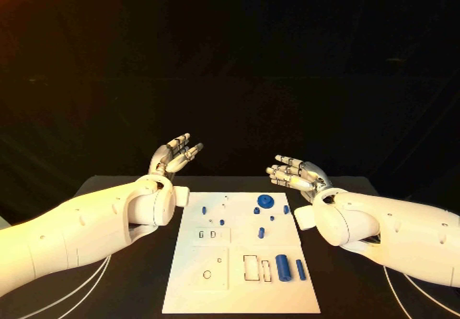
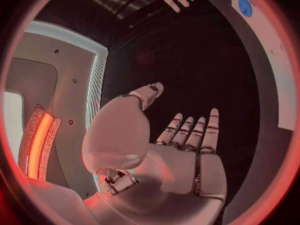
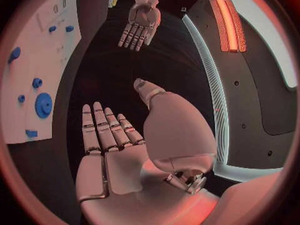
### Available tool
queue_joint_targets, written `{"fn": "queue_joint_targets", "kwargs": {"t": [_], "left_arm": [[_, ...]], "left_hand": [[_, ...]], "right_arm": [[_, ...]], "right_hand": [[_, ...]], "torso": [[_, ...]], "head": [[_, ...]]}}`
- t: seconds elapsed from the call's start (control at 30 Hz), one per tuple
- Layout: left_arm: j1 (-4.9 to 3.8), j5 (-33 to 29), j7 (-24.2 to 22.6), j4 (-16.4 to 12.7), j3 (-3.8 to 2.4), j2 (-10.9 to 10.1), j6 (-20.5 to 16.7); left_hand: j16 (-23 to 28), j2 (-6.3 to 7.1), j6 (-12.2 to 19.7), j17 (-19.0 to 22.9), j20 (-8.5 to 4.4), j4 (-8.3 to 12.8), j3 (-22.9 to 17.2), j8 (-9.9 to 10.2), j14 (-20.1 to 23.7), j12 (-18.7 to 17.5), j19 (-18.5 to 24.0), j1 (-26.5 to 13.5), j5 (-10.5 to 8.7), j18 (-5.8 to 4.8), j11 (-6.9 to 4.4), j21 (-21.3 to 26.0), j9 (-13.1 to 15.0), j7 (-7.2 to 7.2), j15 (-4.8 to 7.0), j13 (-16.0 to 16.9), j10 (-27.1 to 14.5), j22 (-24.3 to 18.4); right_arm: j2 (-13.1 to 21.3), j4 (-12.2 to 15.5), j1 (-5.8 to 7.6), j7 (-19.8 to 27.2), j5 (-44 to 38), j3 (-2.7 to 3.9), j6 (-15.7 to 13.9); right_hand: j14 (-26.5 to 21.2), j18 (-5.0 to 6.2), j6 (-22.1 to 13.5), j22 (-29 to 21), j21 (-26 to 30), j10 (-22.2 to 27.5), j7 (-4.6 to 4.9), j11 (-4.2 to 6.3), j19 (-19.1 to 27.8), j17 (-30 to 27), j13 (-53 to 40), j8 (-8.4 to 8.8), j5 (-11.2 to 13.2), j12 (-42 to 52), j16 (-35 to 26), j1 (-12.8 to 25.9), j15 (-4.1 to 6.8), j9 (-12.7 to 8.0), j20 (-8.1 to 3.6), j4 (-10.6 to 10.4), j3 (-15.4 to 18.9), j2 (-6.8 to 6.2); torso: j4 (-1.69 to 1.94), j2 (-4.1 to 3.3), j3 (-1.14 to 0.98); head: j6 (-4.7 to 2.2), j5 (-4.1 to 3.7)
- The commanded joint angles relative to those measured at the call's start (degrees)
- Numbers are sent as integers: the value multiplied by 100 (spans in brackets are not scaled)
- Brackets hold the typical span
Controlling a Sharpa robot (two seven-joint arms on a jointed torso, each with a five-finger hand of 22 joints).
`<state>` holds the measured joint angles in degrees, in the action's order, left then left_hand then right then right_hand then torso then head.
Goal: Assemble the parts on the task board
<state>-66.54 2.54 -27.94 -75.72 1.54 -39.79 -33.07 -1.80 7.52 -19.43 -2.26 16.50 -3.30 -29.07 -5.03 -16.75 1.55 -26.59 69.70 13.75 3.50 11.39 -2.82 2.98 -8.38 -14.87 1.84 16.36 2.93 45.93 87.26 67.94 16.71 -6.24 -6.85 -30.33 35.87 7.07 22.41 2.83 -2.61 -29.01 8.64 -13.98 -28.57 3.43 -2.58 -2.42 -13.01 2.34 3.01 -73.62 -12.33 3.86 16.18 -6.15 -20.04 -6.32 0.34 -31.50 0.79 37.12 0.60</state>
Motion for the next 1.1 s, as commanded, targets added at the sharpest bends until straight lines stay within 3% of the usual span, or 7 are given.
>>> {"fn": "queue_joint_targets", "kwargs": {"t": [0.03,0.17,0.2,0.3,0.47,0.63,1.1], "left_arm": [[-13,188,3,15,0,19,463],[-13,188,3,15,0,19,463],[-13,180,-40,-279,0,-220,630],[-13,197,-64,-438,0,-311,618],[-14,239,-93,-680,-4,-468,605],[-16,298,-72,-949,-27,-658,640],[-22,658,160,-1704,-93,-1207,1162]], "left_hand": [[-26,1,-88,-11,17,-7,-31,-33,-73,40,-60,121,33,75,20,-20,12,-511,-9,13,89,8],[-71,-26,-238,-44,15,-27,25,-67,-301,64,-109,201,34,106,84,-37,39,-567,-6,32,287,16],[-87,-28,-317,-57,13,-31,43,-86,-393,68,-149,231,33,127,98,-48,52,-583,-16,36,357,21],[-195,-32,-652,-131,10,-38,81,-175,-918,110,-528,324,32,225,219,-126,109,-677,71,66,779,63],[-516,-6,-1459,-324,9,-36,48,-389,-2200,293,-1461,403,27,426,310,-369,241,-710,192,153,2233,158],[-994,67,-2597,-613,-23,-22,-71,-730,-3330,584,-2117,422,19,689,88,-730,424,-655,467,222,3491,268],[-1835,292,-3000,-1430,-416,23,54,-1019,-4408,551,-3009,508,-23,699,-180,-1453,561,-456,857,241,4294,558]], "right_arm": [[12,-25,66,-595,-503,-43,891],[17,-34,94,-655,-542,-67,967],[116,-154,236,-339,-2282,-66,612],[157,-159,294,-314,-2942,-65,545],[210,-156,391,-389,-3812,-62,434],[232,-155,513,-669,-4784,-58,387],[226,-109,698,-1932,-7399,-48,1026]], "right_hand": [[1068,143,676,56,-119,-881,766,-18,-617,108,-56,-152,-13,94,176,-429,14,91,42,93,-154,1],[1475,249,1280,96,-213,-1669,659,80,-1277,133,-92,-280,80,136,208,-565,114,172,40,181,-214,-42],[1538,274,1457,103,-233,-1896,632,109,-1426,138,-104,-321,90,155,217,-593,141,198,38,200,-229,-56],[1762,340,2056,118,-312,-2320,547,194,-1936,143,-107,-438,83,144,217,-690,221,270,15,268,-331,-107],[2049,350,2611,108,-305,-2590,496,266,-2136,164,-106,-545,83,144,264,-748,283,331,-23,305,-442,-201],[2653,358,2968,149,-458,-3041,396,410,-2620,261,-112,-637,81,162,479,-742,477,358,-206,285,-640,-364],[4382,330,3506,705,-1571,-3980,57,829,-4148,1497,-165,-884,300,125,1561,-672,1094,581,-945,43,-527,-796]], "torso": [[0,-1,2],[0,-1,2],[1,-134,-28],[30,-199,-57],[67,-295,-89],[106,-399,-119],[214,-677,-207]], "head": [[1,0],[1,0],[77,-25],[79,-38],[86,-77],[66,-110],[13,-250]]}}
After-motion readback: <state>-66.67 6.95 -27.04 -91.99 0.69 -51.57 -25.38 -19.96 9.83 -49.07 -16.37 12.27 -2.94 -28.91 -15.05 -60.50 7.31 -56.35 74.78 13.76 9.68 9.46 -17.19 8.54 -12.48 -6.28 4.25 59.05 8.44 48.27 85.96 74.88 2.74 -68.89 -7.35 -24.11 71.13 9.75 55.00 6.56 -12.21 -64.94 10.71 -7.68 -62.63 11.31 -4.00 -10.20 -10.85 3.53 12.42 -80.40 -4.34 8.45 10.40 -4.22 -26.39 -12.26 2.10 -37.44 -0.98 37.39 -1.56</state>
